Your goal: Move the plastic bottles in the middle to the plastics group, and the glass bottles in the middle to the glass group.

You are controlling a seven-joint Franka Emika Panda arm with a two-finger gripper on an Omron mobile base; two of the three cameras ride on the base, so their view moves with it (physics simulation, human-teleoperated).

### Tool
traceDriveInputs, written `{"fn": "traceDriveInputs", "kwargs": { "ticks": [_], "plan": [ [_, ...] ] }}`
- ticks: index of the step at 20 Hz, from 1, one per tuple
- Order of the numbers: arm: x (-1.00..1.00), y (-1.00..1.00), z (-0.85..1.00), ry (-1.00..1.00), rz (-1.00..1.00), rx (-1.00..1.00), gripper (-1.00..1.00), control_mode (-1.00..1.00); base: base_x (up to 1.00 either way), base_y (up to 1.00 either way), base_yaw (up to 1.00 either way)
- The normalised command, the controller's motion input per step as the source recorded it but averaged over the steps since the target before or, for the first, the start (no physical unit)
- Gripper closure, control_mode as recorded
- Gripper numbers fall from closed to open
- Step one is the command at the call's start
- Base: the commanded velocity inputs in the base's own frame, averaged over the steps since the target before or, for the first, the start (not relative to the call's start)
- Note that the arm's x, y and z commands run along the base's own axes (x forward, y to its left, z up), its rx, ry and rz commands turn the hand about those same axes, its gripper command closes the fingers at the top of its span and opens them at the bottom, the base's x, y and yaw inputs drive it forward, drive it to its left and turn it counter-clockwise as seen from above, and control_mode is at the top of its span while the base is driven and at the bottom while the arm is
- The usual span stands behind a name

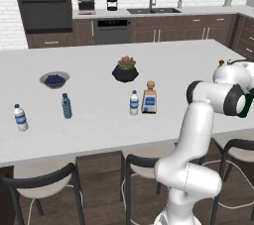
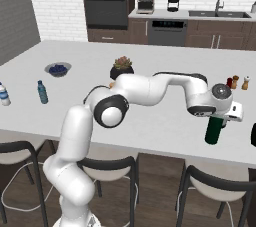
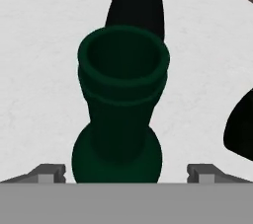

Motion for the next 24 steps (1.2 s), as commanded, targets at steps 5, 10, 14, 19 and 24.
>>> {"fn": "traceDriveInputs", "kwargs": {
  "ticks": [5,10,14,19,24],
  "plan": [
    [-0.14,0.48,0.08,0.0,0.0,-0.01,-1.0,-1.0,0.0,0.0,0.0],
    [-0.34,0.42,0.2,0.0,0.0,-0.01,-1.0,-1.0,0.0,0.0,0.0],
    [-0.49,0.22,0.22,0.0,-0.02,0.0,-1.0,-1.0,0.0,0.0,0.0],
    [-0.39,0.22,0.23,-0.01,0.0,0.0,-1.0,-1.0,0.0,0.0,0.0],
    [-0.09,0.49,0.32,-0.02,0.02,0.0,-1.0,-1.0,0.0,0.0,0.0]
  ]
}}
